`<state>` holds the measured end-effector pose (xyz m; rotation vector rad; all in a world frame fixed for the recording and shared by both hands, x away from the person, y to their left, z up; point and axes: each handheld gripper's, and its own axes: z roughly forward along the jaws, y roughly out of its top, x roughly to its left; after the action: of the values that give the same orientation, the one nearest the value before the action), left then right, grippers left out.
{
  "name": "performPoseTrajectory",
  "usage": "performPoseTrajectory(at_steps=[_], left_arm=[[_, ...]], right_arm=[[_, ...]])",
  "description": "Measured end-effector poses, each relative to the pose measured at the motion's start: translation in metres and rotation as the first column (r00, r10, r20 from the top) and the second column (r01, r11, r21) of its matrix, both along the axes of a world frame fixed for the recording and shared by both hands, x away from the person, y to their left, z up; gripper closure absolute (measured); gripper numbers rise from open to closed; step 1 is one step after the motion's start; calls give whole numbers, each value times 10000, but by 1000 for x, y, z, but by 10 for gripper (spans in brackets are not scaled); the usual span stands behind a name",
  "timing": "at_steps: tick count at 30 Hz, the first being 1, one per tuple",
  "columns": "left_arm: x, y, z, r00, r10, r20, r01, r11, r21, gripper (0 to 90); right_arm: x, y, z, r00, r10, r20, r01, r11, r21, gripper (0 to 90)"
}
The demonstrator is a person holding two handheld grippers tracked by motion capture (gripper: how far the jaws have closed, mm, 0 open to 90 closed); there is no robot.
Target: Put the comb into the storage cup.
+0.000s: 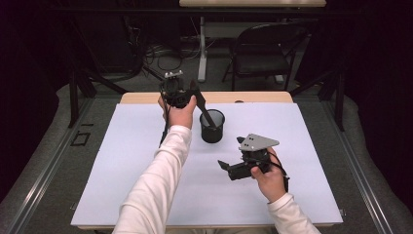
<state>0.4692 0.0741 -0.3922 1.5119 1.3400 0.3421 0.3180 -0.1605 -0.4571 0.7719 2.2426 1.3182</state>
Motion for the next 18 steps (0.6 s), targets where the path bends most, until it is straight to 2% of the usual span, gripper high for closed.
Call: performPoseTrajectory(at_steps=[18], left_arm=[[3,-4,-11,9997,-39,-239,39,10000,-28,857]], right_arm=[[0,0,1,10000,30,30,-30,10000,-25,38]])
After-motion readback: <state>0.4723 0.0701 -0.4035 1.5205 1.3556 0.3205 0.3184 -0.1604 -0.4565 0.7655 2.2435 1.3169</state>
